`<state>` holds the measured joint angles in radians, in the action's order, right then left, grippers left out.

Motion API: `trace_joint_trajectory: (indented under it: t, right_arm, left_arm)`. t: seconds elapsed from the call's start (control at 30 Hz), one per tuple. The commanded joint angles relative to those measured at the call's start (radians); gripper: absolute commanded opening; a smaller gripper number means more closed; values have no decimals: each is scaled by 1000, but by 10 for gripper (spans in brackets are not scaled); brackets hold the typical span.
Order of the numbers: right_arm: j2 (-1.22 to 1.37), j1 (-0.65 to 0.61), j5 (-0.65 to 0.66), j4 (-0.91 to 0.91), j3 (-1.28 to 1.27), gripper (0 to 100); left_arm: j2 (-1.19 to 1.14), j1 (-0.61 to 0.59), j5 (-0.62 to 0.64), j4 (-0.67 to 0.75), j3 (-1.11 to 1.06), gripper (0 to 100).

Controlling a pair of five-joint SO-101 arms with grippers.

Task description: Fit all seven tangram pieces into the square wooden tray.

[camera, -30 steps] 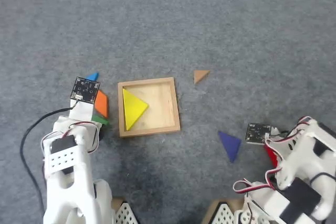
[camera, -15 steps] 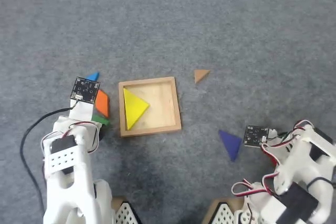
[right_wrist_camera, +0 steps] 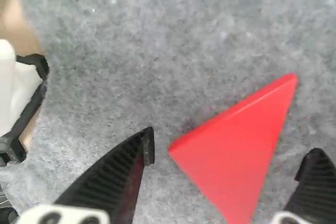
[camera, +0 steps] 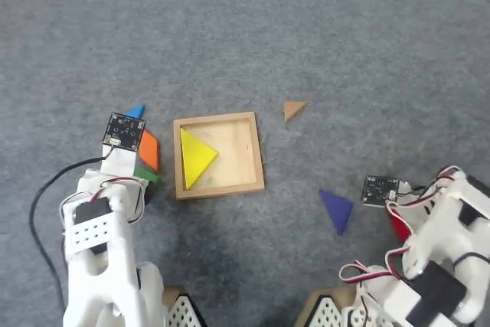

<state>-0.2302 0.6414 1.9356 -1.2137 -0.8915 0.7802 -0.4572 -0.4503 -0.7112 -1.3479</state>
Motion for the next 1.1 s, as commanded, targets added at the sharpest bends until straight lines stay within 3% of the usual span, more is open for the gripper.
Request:
trace_joint_trajectory:
  t: [0.0,0.37,0.9,1.07]
  right_arm:
    - [-13,7,15,-10,54,402]
    - [157,21,12,114,66,401]
    - [194,24,15,107,126,401]
    - [194,25,69,-41,196,401]
  left_arm:
    - [28,-2,3,17,8,250]
    - [28,-2,3,15,8,250]
    - [28,-2,3,15,8,250]
    - [28,-2,-26,14,5,250]
